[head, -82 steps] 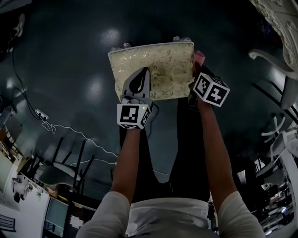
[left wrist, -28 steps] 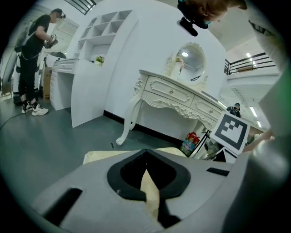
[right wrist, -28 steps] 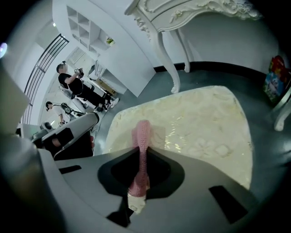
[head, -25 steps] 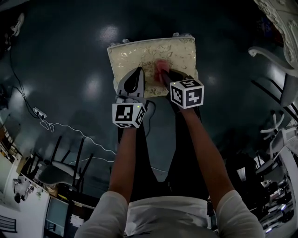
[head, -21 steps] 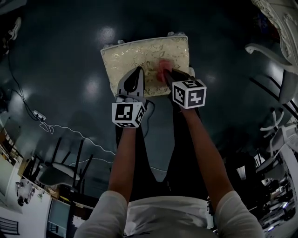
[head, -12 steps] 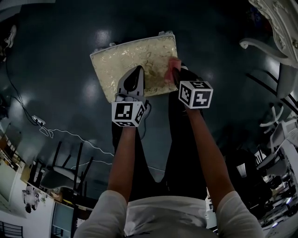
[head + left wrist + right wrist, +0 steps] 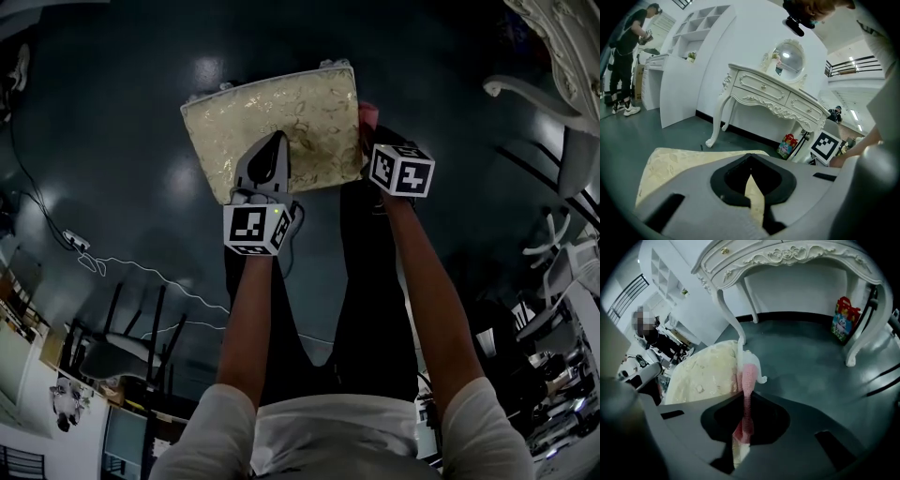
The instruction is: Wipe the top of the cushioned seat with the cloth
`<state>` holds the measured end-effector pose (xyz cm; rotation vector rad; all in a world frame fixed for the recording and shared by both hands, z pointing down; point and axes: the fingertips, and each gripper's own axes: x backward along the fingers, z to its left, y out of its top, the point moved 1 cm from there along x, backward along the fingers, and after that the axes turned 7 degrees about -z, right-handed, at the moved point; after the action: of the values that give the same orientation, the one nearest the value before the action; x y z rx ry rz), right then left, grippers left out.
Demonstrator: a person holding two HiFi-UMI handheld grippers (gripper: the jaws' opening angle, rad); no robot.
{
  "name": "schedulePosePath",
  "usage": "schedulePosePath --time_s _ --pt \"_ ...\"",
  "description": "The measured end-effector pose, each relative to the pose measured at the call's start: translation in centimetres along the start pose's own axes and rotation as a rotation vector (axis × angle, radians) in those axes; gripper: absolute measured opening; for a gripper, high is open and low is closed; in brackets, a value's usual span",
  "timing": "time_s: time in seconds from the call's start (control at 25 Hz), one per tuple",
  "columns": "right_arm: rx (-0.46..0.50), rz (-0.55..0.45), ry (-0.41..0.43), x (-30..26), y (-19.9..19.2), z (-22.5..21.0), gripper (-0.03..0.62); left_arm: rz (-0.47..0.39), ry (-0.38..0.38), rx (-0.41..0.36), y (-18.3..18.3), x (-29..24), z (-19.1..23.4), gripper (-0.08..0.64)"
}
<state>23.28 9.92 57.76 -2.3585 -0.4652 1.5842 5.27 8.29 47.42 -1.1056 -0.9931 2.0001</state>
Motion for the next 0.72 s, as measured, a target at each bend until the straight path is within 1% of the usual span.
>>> schedulePosePath --time_s 0.08,0.16,0.24,0.28,0.32,0.4,0.52,0.6,0.72 --pt "-0.014 0.007 -0.021 -0.2 0.0 -0.4 0.028 -0.006 0.016 0.0 0.4 0.6 1.0 0.011" --pt "0.001 -0.009 -0.039 0.4 1.1 0.1 0.028 -0.02 0.04 0.004 1.0 1.3 2.2 0.011" --pt "0.034 -0.044 -0.041 1.6 2.3 2.1 0.029 -0.035 0.071 0.01 1.6 2.5 3.7 0.012" --pt "0.041 -0.06 -0.024 2.1 2.6 3.8 0.028 -0.041 0.089 0.014 1.9 3.4 4.6 0.011" --pt "0.039 -0.072 0.01 2.5 2.8 5.7 0.029 -0.047 0.107 0.017 2.2 4.3 5.4 0.012" --pt "0.02 -0.069 0.11 2.5 2.2 10.5 0.029 -0.059 0.145 0.027 2.9 6.3 7.1 0.011" --pt "0.002 0.001 0.249 1.0 -0.4 18.0 0.028 -0.071 0.2 0.037 3.5 9.3 10.2 0.011" --pt "0.021 0.063 0.301 -0.6 -2.7 22.7 0.029 -0.072 0.236 0.044 3.5 11.4 12.6 0.011" --pt "0.05 0.133 0.344 -2.7 -5.8 28.5 0.029 -0.07 0.272 0.047 3.5 14.0 15.8 0.011"
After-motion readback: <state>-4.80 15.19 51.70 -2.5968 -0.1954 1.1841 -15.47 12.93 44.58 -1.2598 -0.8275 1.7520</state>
